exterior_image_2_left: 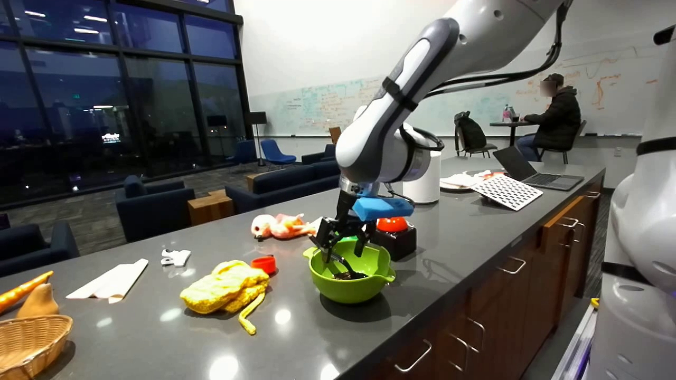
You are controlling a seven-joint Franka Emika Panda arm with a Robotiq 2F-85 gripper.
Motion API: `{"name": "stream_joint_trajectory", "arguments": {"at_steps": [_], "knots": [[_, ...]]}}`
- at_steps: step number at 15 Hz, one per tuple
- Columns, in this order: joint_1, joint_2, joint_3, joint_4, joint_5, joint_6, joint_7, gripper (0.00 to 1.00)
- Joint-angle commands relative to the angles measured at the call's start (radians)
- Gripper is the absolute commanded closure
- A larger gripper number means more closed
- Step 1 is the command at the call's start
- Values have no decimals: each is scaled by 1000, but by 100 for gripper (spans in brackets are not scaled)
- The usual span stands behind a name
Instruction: Pick up the black spoon from the green bowl and put it on the kitchen counter
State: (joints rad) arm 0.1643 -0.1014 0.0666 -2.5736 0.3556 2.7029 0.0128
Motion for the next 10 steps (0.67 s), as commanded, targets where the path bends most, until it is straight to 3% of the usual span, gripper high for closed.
{"name": "stream_joint_trajectory", "arguments": {"at_steps": [1,7,10], "knots": [[5,61,5,60,86,-10,-56,0],[-6,95,31,127,202,-30,-181,0],[-15,96,32,139,203,-35,-205,0]]}}
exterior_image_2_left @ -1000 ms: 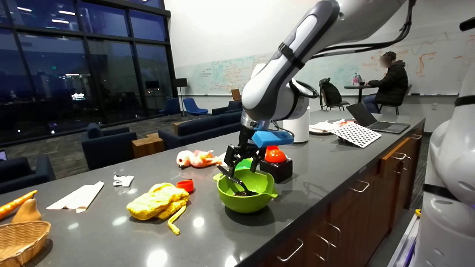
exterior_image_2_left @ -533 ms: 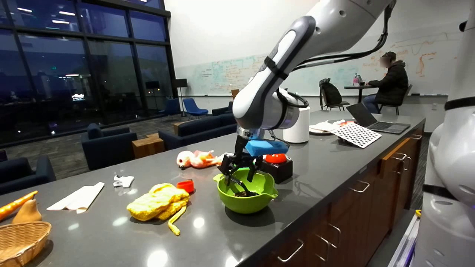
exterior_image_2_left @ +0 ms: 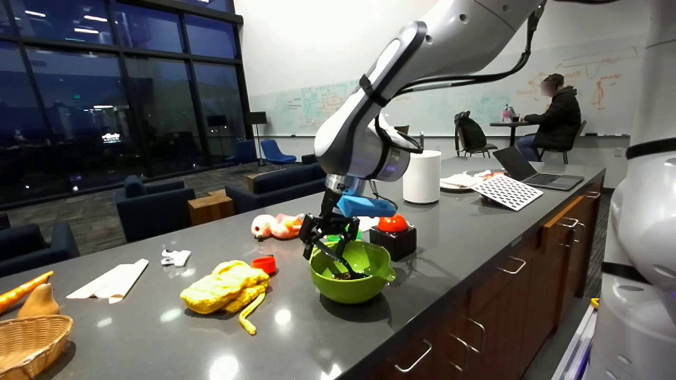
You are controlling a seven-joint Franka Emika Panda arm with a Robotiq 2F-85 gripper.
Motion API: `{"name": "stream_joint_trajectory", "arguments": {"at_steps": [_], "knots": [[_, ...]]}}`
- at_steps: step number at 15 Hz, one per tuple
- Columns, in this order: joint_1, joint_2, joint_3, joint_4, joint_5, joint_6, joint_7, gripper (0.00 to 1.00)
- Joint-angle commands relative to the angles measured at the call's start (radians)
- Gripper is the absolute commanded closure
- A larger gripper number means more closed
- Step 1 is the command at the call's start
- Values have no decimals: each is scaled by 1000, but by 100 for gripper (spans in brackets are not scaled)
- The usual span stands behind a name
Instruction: Pick up the black spoon from the green bowl and put it on the kitchen counter
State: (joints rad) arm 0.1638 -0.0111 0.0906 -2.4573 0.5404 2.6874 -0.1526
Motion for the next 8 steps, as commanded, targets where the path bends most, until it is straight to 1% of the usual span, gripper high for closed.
{"name": "stream_joint_trajectory", "arguments": {"at_steps": [1,4,6,8], "knots": [[-21,6,5,18,-41,-14,-8,0],[-53,-19,-14,-13,-260,-36,97,0],[-68,-30,-20,-15,-287,-76,97,0],[-78,-26,-23,-11,-243,-106,62,0]]}}
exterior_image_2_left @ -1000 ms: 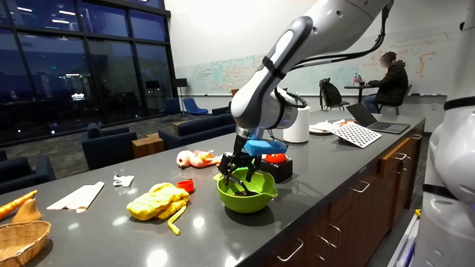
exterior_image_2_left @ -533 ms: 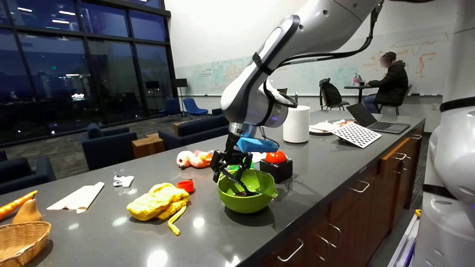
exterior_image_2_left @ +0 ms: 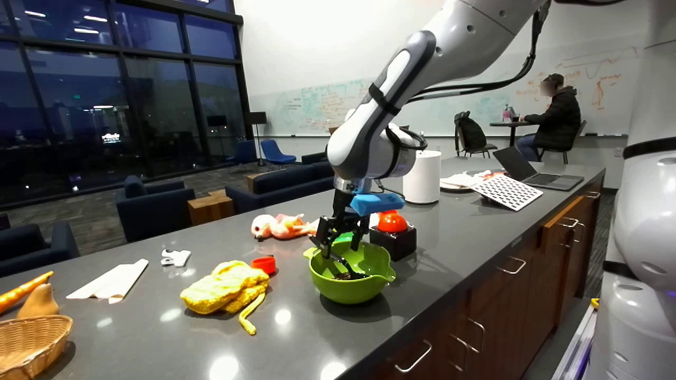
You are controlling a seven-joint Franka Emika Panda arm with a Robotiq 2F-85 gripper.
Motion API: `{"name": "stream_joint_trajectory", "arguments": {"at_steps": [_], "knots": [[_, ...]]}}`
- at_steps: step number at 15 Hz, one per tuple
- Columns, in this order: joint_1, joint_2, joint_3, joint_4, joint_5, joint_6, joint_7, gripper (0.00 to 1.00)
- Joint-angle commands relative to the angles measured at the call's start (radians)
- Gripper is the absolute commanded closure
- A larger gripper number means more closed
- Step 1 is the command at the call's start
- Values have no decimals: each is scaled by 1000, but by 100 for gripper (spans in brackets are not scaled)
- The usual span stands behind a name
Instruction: Pick up the black spoon from the green bowl and put it on the kitchen counter
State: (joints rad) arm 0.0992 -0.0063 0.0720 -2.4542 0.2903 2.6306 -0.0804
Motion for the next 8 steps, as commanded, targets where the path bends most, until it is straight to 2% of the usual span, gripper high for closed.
{"name": "stream_joint_trajectory", "arguments": {"at_steps": [1,8], "knots": [[-16,-27,-4,-13,19,-59,-18,0],[-25,17,-4,-1,114,-91,-65,0]]}}
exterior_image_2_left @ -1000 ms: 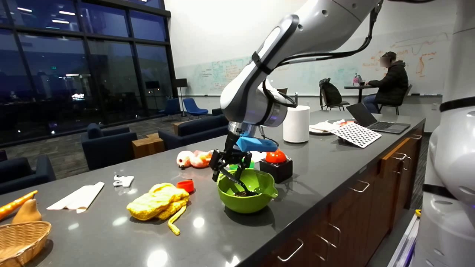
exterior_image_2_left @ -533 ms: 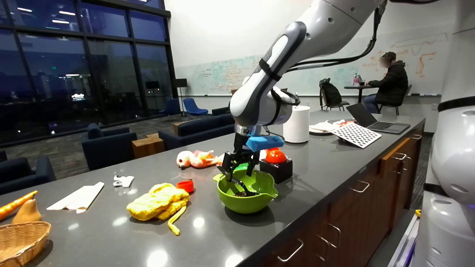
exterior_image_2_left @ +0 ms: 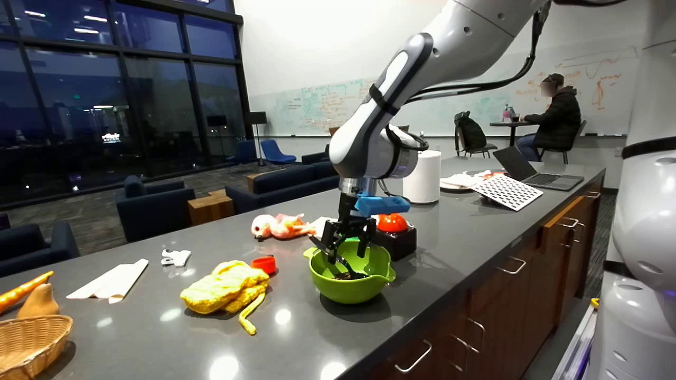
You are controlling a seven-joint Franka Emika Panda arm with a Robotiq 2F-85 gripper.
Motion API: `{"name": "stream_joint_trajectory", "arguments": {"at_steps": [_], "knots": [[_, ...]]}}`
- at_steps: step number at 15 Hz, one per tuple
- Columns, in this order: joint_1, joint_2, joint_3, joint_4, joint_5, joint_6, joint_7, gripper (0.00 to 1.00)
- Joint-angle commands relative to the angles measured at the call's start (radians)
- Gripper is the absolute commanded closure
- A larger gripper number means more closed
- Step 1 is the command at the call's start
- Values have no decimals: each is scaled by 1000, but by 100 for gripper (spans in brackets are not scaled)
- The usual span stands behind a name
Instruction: Pick up the black spoon from the green bowl and put it on the kitchen counter
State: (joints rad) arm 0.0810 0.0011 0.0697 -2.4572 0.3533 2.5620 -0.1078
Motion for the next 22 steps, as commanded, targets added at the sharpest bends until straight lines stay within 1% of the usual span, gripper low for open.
{"name": "stream_joint_trajectory", "arguments": {"at_steps": [1,4,6,7,11,15,16,17,18,19,22], "knots": [[-8,14,-2,2,65,-26,-42,0],[-15,27,-1,-1,104,-28,-61,0],[-20,32,0,-3,135,-32,-75,26],[-23,34,0,-5,144,-34,-78,31],[-28,35,2,-12,173,-41,-83,63],[-28,14,3,-22,161,-44,-67,94],[-27,6,3,-24,156,-44,-61,98],[-26,-2,3,-27,149,-43,-54,100],[-24,-15,4,-33,141,-45,-44,99],[-22,-24,3,-35,134,-46,-37,96],[-16,-61,4,-46,99,-43,-7,96]]}}
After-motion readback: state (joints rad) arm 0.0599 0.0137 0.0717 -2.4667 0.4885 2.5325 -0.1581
